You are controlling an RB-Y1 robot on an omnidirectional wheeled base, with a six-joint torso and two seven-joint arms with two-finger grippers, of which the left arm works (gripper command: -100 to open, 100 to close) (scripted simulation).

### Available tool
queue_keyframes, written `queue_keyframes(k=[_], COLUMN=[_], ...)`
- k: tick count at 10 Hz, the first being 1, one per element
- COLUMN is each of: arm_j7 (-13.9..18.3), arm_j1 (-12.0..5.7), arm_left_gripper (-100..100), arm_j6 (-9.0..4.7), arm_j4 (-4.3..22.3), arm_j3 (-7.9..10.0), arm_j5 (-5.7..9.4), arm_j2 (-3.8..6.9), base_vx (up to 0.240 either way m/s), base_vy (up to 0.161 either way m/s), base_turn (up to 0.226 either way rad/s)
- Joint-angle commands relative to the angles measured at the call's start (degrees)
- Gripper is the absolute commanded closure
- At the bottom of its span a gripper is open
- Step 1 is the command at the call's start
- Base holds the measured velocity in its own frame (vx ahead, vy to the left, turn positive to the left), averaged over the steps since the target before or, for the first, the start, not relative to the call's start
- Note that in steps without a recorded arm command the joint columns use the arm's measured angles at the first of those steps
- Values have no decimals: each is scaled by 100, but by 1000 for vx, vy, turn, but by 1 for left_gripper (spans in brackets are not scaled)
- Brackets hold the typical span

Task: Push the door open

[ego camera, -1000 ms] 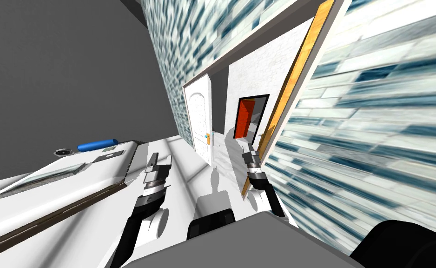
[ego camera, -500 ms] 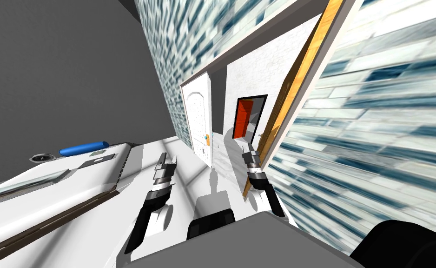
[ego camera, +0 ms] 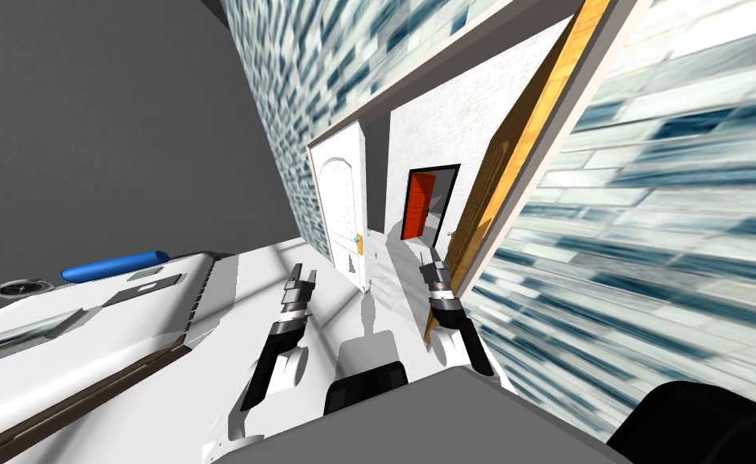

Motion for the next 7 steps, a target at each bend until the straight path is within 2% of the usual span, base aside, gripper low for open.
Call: queue_keyframes(k=[1, 6, 7], arm_j7=[31, 112, 112], arm_j1=[-168, -650, -650], arm_left_gripper=[-100, -100, -100], arm_j6=[37, 89, 89], arm_j4=[226, 950, 972], arm_j3=[-33, -170, -170], arm_j5=[-21, -101, -101], arm_j2=[18, 43, 43], base_vx=[114, 76, 62], base_vy=[72, 87, 65], base_turn=[-84, -86, -30])
